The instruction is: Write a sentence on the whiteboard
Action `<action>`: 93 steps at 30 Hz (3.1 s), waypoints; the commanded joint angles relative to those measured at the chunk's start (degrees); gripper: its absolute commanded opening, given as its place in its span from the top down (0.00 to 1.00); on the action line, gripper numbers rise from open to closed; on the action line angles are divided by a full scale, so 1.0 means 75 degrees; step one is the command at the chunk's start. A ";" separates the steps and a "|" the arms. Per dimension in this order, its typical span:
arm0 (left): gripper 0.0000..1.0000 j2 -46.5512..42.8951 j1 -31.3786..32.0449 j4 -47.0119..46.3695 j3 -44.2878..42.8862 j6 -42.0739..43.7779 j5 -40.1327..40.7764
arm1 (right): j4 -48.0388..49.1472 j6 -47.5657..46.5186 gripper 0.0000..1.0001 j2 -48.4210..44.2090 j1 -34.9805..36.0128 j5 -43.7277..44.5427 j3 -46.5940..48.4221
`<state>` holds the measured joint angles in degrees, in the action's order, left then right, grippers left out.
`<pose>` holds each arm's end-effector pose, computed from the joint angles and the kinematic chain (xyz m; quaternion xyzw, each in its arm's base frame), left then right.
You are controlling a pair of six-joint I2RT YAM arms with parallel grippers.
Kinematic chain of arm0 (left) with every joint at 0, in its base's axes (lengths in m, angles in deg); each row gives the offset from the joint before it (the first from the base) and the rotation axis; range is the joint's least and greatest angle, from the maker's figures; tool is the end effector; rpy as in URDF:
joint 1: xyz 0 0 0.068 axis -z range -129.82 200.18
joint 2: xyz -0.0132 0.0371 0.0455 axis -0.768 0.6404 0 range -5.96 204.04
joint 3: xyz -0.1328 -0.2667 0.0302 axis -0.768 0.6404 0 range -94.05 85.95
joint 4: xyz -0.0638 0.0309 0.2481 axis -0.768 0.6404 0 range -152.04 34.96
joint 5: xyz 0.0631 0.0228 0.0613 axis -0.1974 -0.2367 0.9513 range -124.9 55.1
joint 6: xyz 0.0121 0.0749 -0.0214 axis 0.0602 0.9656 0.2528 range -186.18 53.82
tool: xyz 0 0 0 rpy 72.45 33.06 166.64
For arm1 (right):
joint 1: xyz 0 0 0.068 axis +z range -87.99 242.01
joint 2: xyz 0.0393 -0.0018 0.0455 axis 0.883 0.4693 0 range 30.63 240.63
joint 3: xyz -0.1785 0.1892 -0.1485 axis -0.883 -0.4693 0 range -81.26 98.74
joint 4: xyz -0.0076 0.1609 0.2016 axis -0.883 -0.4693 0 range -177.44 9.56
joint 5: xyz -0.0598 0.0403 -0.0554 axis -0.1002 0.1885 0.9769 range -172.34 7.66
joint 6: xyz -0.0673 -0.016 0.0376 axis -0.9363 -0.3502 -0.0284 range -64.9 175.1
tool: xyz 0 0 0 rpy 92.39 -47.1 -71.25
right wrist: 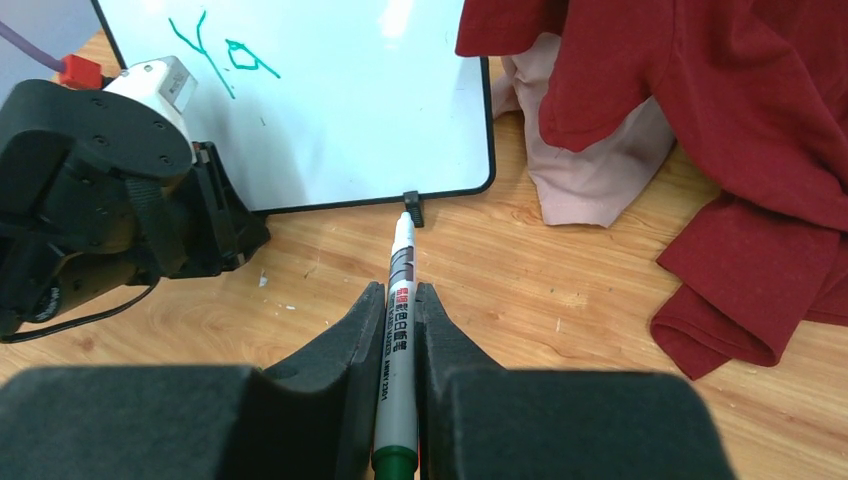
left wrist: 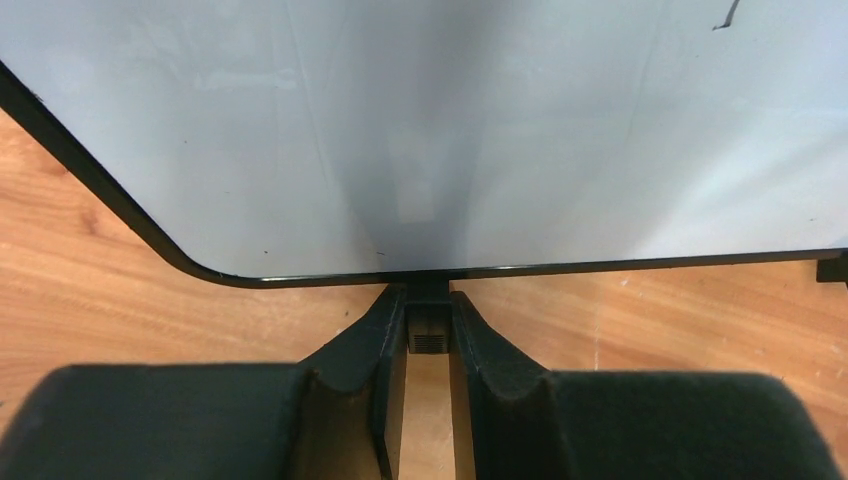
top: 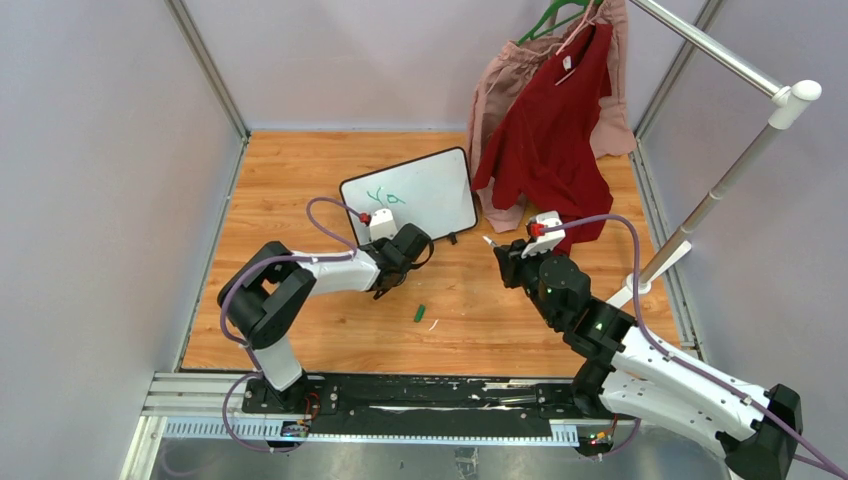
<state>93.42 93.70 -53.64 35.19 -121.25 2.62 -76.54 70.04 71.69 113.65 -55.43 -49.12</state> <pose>0.2760 -0.2053 0.1525 -0.1821 0.8941 -0.0027 0.4091 0.1368 0.1235 0.3151 -0.0766 0.7302 0.2172 0.6433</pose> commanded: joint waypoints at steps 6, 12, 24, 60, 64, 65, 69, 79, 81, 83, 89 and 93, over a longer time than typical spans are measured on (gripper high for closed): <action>1.00 -0.0875 0.0366 0.0393 0.1090 -0.0215 -0.0062 | 0.0286 0.0034 1.00 0.0145 0.0076 -0.0139 -0.0178; 1.00 -0.1264 0.0636 0.0314 0.1538 -0.0039 -0.0235 | 0.0312 0.0059 1.00 0.0389 0.0076 -0.0430 -0.0160; 1.00 -0.1877 0.1144 0.0376 0.1837 -0.0030 -0.0614 | 0.0283 0.0037 1.00 0.0412 0.0077 -0.0659 -0.0125; 0.11 -0.7075 0.1498 0.0514 0.2197 0.2067 -0.0378 | -0.0049 -0.0355 1.00 -0.0363 0.0073 -0.0955 0.0337; 0.11 -0.8269 0.0440 -0.0738 0.3003 0.3319 -0.1110 | 0.0649 -0.0548 0.96 0.0218 0.0076 -0.1514 0.0464; 0.12 -0.8474 0.0322 -0.1294 0.3323 0.3590 -0.1153 | 0.0861 -0.0547 0.90 0.0368 0.0073 -0.1698 0.0471; 0.13 -0.9030 -0.0173 -0.3324 0.4567 0.4006 -0.1539 | 0.1523 -0.0489 0.78 0.1123 0.0063 -0.2178 0.0683; 0.10 -0.8715 -0.2136 -0.6653 0.6550 0.1953 -0.3830 | 0.2318 -0.1298 1.00 0.2014 0.0125 -0.1695 0.0880; 0.09 -0.8372 -0.2195 -0.7110 0.6557 0.2105 -0.4287 | 0.2601 -0.1390 1.00 0.2131 0.0207 -0.1582 0.0799; 0.09 -0.7956 -0.2301 -0.7548 0.6557 0.2050 -0.4653 | 0.2862 -0.1563 1.00 0.2320 0.0376 -0.1378 0.0766; 0.12 -0.6780 -0.2749 -0.8228 0.6603 0.1620 -0.5205 | 0.3312 -0.1956 1.00 0.2685 0.0809 -0.0934 0.0759; 0.14 -0.6043 -0.2886 -0.8801 0.6632 0.1448 -0.5436 | 0.3523 -0.1894 1.00 0.2889 0.0825 -0.0998 0.0745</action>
<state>43.95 73.22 -111.28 84.78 -108.50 -34.43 -54.68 57.12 92.52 119.11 -64.74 -44.29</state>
